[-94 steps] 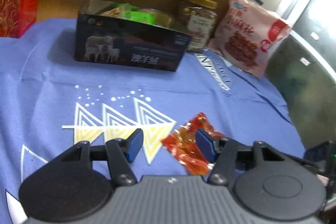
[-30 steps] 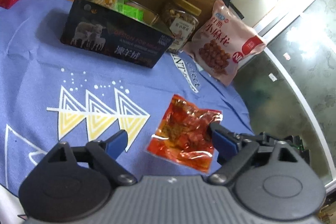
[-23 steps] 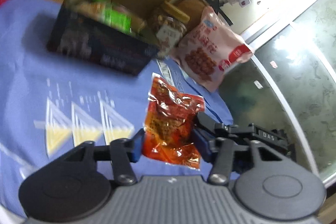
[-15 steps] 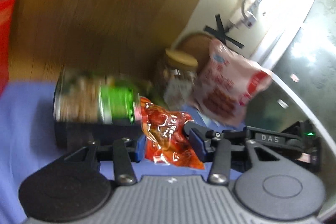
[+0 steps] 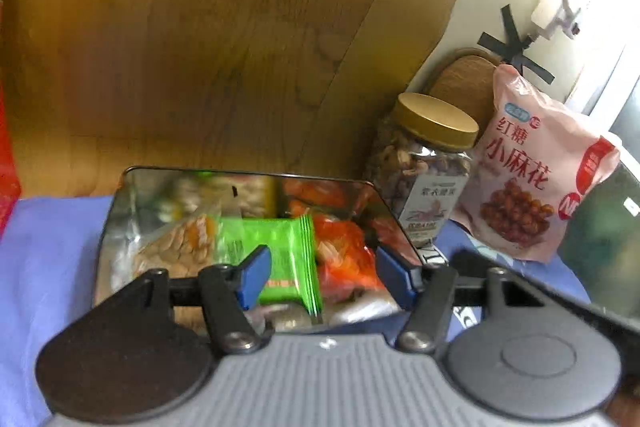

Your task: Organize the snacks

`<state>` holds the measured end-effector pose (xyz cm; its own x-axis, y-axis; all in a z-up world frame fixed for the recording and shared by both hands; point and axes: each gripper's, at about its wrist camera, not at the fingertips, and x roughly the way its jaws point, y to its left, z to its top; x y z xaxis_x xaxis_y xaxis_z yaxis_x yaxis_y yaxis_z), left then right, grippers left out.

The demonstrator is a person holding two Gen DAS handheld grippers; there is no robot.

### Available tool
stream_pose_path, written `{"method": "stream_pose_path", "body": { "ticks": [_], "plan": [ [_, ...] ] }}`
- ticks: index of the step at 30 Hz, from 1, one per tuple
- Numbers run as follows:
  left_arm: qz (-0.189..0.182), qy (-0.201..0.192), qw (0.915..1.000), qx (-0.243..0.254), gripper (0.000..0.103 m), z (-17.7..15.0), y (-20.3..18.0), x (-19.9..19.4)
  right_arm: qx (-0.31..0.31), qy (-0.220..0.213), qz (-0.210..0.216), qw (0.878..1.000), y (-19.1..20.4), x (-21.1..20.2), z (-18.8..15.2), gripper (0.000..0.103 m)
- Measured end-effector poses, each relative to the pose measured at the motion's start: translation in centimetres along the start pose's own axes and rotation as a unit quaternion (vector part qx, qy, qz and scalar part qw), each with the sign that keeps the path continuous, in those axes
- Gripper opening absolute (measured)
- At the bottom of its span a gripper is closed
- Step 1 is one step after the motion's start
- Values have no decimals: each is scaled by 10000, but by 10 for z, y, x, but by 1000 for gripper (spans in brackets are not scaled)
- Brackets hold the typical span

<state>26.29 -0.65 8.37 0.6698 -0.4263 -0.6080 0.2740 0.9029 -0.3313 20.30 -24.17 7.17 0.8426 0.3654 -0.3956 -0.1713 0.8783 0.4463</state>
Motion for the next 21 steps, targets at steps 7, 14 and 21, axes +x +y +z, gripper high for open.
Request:
{"method": "stream_pose_path", "body": {
  "ticks": [7, 14, 21],
  "plan": [
    [366, -120, 9986, 355, 59, -33, -36, -42, 438, 203, 95, 9988, -8, -38, -50, 27],
    [1179, -321, 9884, 903, 77, -88, -69, -83, 255, 110, 30, 9996, 3, -88, -88, 36],
    [1693, -222, 9814, 876, 87, -135, -80, -112, 167, 54, 25, 9998, 8, -133, -113, 59]
  ]
}}
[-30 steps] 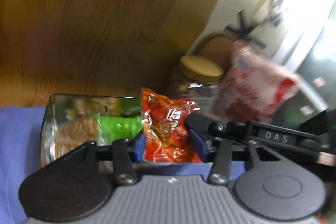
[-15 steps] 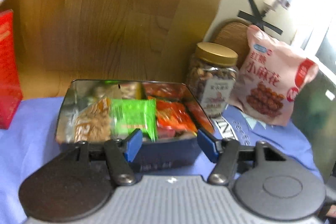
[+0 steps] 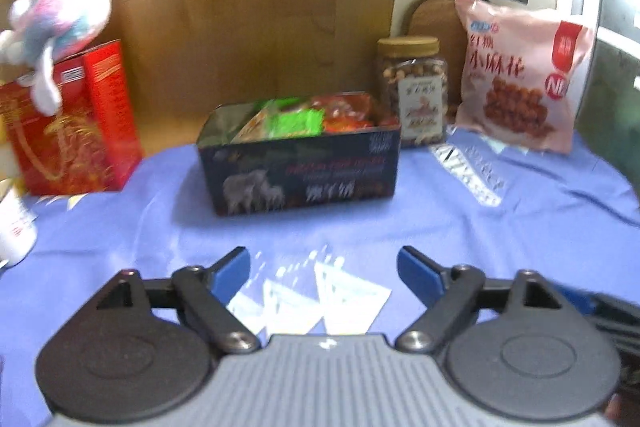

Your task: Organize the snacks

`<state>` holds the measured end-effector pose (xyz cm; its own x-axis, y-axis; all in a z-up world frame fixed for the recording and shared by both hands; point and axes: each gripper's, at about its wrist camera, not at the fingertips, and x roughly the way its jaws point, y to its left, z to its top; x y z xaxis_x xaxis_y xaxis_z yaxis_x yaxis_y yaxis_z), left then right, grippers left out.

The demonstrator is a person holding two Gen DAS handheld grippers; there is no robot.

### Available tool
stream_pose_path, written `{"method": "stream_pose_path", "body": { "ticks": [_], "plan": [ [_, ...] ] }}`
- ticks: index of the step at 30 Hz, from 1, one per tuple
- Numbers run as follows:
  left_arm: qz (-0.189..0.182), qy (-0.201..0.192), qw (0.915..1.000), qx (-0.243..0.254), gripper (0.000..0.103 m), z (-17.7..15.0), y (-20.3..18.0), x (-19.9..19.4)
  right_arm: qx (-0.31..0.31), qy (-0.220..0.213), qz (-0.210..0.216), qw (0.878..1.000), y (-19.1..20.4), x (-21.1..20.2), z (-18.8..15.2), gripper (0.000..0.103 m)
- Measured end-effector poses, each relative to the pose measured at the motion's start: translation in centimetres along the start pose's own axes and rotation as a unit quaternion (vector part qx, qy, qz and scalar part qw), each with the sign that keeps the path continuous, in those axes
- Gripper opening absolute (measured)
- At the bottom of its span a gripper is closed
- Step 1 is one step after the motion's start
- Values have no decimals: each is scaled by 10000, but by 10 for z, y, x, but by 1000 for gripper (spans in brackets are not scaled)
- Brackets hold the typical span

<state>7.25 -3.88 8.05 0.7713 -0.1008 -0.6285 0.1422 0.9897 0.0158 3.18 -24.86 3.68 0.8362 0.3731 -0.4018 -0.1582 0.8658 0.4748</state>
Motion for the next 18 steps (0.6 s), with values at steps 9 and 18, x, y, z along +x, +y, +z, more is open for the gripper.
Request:
{"method": "stream_pose_path", "body": {
  "ticks": [9, 18],
  "plan": [
    [556, -150, 9983, 133, 97, -25, -7, -32, 52, -92, 185, 9998, 9, -31, -12, 66],
    [581, -180, 9980, 173, 103, -37, -7, -42, 48, -135, 291, 9995, 18, -44, -17, 68]
  ]
}}
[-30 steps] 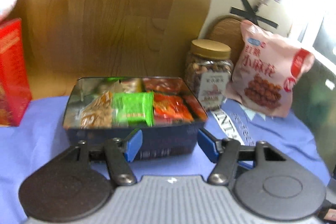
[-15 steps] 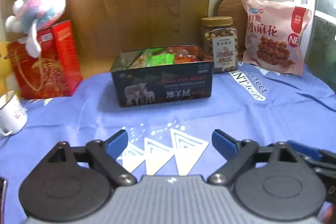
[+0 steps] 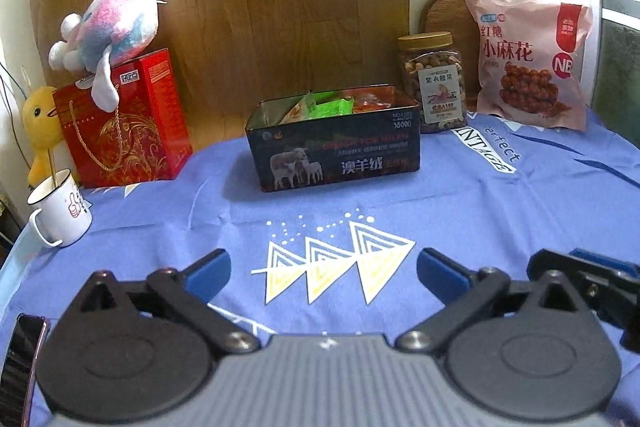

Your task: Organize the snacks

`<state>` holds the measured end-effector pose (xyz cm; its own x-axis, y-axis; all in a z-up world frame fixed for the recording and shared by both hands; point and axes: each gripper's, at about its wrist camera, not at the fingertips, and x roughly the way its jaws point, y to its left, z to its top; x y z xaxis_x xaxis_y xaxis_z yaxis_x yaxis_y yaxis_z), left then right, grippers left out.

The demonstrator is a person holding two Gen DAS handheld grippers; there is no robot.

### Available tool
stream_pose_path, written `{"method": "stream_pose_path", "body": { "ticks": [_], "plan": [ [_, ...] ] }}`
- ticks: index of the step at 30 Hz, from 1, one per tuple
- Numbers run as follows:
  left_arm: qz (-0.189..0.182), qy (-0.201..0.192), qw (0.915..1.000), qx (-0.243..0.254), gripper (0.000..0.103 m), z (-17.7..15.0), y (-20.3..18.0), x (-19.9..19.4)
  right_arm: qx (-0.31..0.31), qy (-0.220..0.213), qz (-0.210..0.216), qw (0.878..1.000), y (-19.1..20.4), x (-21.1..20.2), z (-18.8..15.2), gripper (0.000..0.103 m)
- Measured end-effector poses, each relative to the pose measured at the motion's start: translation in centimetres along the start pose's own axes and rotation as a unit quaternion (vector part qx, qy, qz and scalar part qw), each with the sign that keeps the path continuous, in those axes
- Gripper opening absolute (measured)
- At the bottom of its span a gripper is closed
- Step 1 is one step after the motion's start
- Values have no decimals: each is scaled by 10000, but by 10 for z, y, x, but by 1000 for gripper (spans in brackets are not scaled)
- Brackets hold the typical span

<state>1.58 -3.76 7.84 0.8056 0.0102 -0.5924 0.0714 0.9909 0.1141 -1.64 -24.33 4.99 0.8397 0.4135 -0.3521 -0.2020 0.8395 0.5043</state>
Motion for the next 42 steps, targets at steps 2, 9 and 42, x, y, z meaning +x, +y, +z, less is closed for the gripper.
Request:
{"method": "stream_pose_path", "body": {
  "ticks": [2, 9, 42],
  "plan": [
    [-14, 11, 10000, -21, 103, -1, 1, -1, -12, -21, -9, 10000, 2, -1, 0, 69],
    [-41, 73, 9999, -132, 103, -3, 9, 2, -4, -13, -45, 10000, 4, -1, -1, 71],
    [-113, -79, 9994, -320, 103, -7, 15, -2, 41, -21, -202, 9998, 10, -4, -5, 76]
  ]
}}
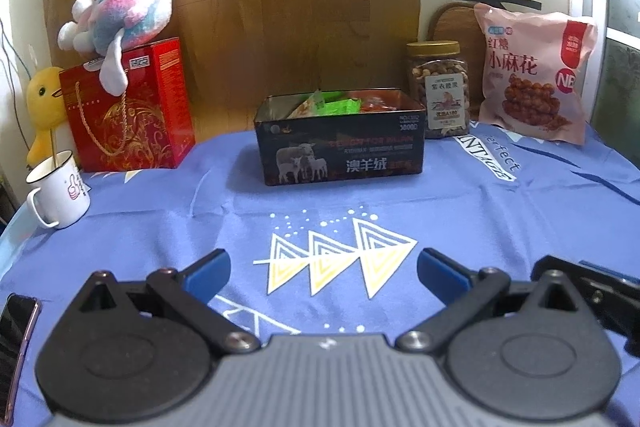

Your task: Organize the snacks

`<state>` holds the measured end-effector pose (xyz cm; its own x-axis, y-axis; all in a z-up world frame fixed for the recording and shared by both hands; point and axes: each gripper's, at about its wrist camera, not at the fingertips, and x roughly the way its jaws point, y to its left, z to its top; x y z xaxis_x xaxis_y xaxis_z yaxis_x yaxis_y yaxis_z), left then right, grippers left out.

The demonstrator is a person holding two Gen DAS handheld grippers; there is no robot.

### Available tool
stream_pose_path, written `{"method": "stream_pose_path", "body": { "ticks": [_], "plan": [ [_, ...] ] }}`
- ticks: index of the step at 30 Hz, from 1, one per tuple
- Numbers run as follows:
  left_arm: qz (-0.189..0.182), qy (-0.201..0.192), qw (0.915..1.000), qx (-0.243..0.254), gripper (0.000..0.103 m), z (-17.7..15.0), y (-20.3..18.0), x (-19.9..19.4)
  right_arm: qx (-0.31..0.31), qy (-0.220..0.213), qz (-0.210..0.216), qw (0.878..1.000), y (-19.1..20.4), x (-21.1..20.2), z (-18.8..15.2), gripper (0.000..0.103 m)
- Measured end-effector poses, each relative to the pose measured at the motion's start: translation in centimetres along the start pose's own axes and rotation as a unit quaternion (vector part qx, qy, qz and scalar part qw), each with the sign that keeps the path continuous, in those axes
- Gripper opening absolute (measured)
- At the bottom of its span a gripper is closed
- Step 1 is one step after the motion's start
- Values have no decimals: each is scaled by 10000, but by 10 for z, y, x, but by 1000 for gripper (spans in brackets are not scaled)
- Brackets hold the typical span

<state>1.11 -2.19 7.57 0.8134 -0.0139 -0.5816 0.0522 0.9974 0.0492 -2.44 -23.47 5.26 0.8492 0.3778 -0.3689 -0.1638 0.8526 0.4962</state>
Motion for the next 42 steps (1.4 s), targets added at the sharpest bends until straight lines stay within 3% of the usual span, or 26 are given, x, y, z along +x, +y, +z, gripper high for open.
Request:
{"method": "stream_pose_path", "body": {
  "ticks": [15, 42],
  "plan": [
    [178, -1, 9998, -40, 103, -3, 9, 4, -22, 43, -3, 10000, 3, 3, -3, 76],
    [139, 51, 9999, 30, 103, -5, 7, 9, 98, 78, -33, 9999, -3, 6, -8, 76]
  ]
}}
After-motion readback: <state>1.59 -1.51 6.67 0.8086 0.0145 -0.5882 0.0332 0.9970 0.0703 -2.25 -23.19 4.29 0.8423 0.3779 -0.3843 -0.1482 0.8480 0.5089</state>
